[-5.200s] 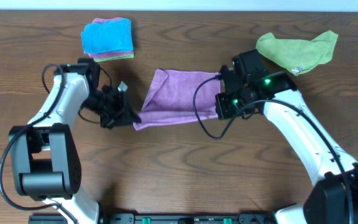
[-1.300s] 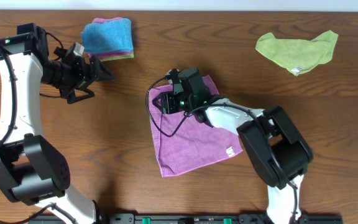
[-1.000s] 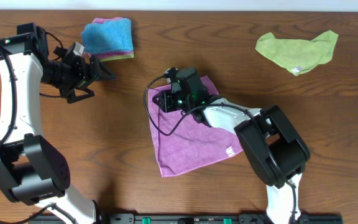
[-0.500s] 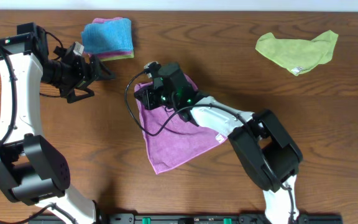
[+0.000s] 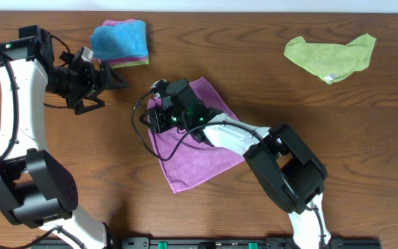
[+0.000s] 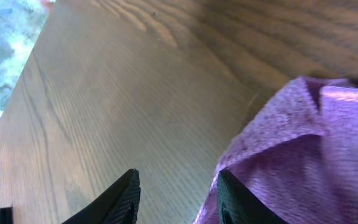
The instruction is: Fold the cloth
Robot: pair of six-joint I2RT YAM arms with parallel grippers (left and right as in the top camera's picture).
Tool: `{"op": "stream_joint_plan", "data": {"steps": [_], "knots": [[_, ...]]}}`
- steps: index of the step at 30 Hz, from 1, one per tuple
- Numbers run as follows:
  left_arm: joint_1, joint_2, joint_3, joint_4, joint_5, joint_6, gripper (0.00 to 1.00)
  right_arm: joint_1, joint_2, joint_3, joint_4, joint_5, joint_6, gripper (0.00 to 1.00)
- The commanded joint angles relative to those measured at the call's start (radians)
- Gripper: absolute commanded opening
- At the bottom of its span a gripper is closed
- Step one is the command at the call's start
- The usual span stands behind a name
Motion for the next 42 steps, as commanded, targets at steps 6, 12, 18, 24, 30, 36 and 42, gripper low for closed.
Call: {"op": "stream_joint_plan", "data": {"steps": [6, 12, 18, 24, 30, 36, 42], "knots": [[0.006, -0.006, 0.019, -0.002, 0.001, 0.006, 0.95, 0.021, 0.007, 0.012, 0.0, 0.016, -0.015, 0.4], [0.006, -0.006, 0.019, -0.006, 0.008, 0.007, 0.95, 0.027, 0.053, 0.016, 0.043, 0.037, -0.022, 0.4], [0.006, -0.006, 0.019, -0.006, 0.007, 0.007, 0.95, 0.027, 0.121, 0.07, 0.075, 0.037, -0.022, 0.39], [0.006, -0.006, 0.019, -0.006, 0.007, 0.007, 0.95, 0.027, 0.199, 0.183, 0.069, 0.003, -0.022, 0.39], [0.006, -0.006, 0.019, -0.003, 0.007, 0.008, 0.95, 0.006, 0.167, 0.266, -0.056, -0.016, -0.076, 0.44], [0.006, -0.006, 0.019, -0.003, 0.007, 0.008, 0.95, -0.05, 0.083, 0.304, -0.222, 0.005, -0.144, 0.52], [0.006, -0.006, 0.019, -0.003, 0.007, 0.007, 0.95, -0.089, 0.034, 0.304, -0.356, 0.044, -0.169, 0.57]]}}
